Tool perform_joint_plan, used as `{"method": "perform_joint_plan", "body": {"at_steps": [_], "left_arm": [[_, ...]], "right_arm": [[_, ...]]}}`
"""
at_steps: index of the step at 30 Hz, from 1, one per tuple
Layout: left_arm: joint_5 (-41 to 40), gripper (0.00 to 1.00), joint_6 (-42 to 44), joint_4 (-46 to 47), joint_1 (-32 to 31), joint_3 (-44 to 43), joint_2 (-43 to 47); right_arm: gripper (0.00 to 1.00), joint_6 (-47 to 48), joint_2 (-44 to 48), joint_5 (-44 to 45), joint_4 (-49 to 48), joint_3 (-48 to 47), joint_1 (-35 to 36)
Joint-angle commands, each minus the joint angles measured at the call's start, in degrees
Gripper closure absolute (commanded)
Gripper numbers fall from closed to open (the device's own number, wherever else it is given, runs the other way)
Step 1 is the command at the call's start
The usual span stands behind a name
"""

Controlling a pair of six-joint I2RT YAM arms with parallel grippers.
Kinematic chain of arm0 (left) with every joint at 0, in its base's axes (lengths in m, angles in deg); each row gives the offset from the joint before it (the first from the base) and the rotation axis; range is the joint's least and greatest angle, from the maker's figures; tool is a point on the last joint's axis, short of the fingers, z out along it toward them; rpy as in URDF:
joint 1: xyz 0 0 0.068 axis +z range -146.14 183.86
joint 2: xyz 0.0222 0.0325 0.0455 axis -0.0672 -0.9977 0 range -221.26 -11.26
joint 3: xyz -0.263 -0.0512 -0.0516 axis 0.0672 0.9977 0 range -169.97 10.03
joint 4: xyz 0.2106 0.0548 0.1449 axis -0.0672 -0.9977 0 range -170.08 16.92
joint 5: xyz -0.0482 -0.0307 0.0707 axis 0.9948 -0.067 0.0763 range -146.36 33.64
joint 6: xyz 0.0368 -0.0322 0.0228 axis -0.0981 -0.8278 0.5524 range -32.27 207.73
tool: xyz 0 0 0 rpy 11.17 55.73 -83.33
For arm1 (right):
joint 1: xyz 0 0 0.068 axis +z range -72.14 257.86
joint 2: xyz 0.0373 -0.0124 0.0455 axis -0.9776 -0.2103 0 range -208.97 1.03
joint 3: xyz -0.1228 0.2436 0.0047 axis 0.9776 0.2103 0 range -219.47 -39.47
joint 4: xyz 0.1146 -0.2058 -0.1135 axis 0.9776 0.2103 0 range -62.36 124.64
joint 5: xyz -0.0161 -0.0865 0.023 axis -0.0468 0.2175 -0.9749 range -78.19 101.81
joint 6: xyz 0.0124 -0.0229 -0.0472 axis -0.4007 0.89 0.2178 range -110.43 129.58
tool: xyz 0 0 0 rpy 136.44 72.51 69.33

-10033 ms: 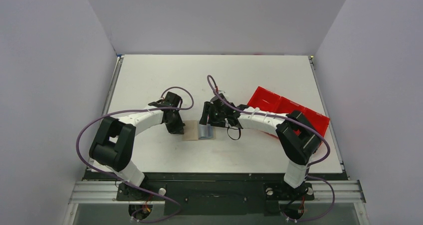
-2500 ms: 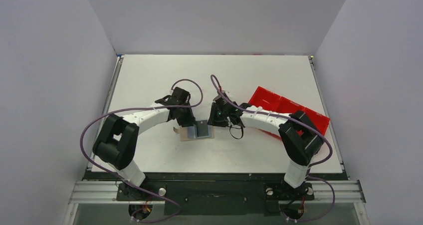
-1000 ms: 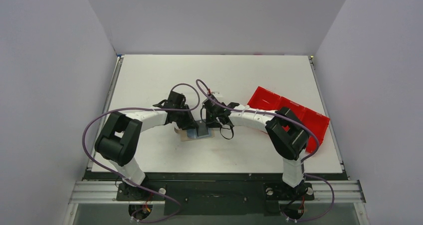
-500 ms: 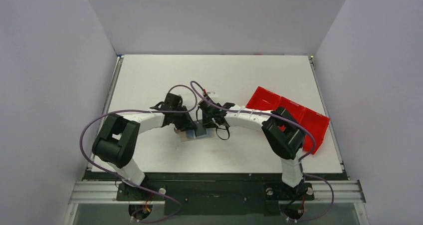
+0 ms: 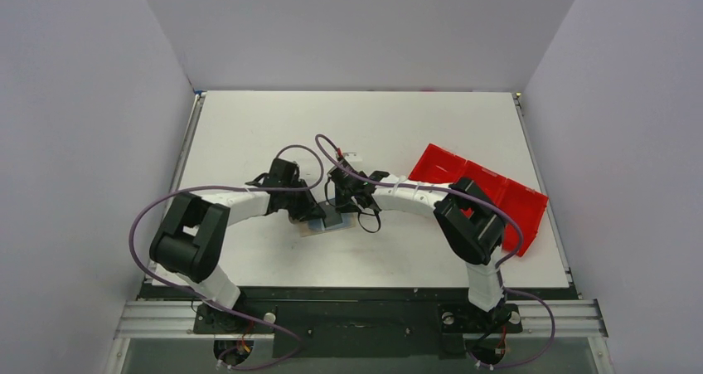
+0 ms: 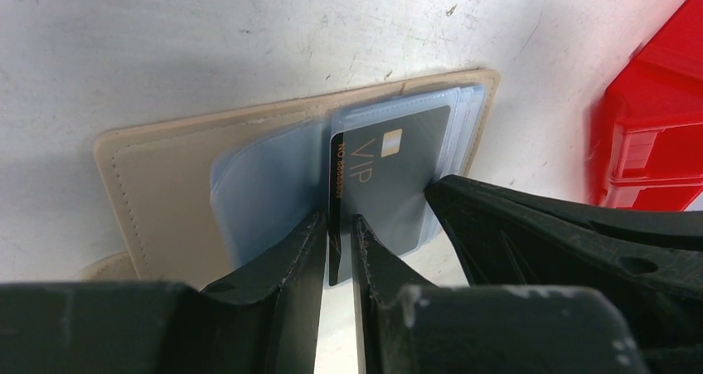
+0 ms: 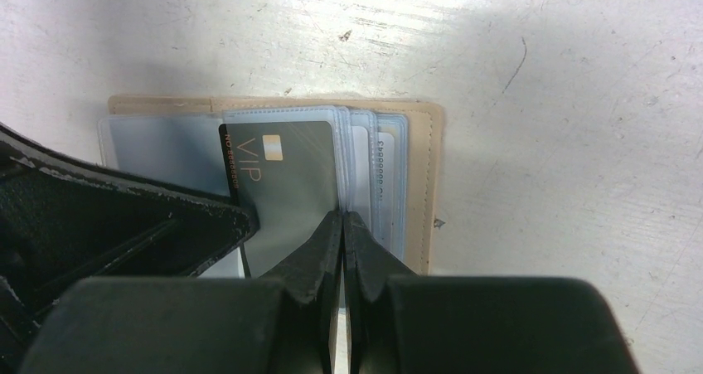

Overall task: Take the credit cards out of the card holder
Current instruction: Remove the credit card from the card holder.

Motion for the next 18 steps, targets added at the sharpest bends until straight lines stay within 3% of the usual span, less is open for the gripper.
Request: {"method": "perform_joint_plan", "body": {"at_steps": [1,9,18], "left_arm": [[2.54,0.84,-1.28,2.39,0.55,1.55,2.91],[2.67,0.83,-2.88,5.06,1.97,6.13,5.81],[6.13,0.85,-5.76,14.71,3.95,9.79,4.31]], "right_arm": [[1.00,-0.05,-3.80,0.53,2.99,1.38,0.76],[1.00,-0.24,-4.02,0.83,3.00,1.92,0.67],[1.00,-0.24,-4.35,0.86,2.95,2.03,0.69]]}}
